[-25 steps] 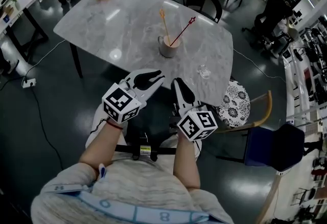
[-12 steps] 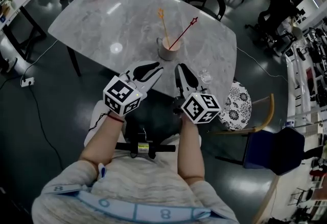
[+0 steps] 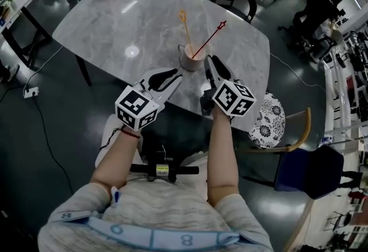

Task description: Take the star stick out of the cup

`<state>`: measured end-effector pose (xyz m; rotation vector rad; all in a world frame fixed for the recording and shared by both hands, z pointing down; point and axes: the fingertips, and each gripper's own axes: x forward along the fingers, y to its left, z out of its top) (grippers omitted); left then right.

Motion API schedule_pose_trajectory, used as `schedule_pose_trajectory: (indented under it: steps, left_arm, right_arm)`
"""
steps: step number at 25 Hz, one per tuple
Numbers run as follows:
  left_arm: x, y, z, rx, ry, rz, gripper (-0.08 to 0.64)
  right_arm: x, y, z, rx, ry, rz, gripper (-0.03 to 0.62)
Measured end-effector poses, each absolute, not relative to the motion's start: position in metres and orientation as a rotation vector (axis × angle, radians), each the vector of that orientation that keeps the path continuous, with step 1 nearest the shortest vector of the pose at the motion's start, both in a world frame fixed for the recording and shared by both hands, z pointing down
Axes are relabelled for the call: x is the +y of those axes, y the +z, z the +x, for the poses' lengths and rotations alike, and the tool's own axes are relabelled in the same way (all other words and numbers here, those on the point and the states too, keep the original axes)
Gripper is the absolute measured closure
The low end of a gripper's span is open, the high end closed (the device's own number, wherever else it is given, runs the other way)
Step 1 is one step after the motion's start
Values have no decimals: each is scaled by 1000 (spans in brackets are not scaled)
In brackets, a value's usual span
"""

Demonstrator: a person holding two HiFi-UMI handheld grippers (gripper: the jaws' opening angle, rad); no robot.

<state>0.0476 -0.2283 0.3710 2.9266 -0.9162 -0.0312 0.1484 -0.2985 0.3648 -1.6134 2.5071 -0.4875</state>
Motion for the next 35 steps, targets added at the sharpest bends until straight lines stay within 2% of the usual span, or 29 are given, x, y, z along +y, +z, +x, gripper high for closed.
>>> schedule_pose_trajectory:
  steps: [14,35]
  left_arm:
    - [-229,376,45,-904,-48,2904,491]
    - [-239,386,44,-913,-53,2884,491]
  right_arm:
    - [-362,393,163,2447,-734,-1693,529]
    - [-410,412,172,2481,-811,-1770,531]
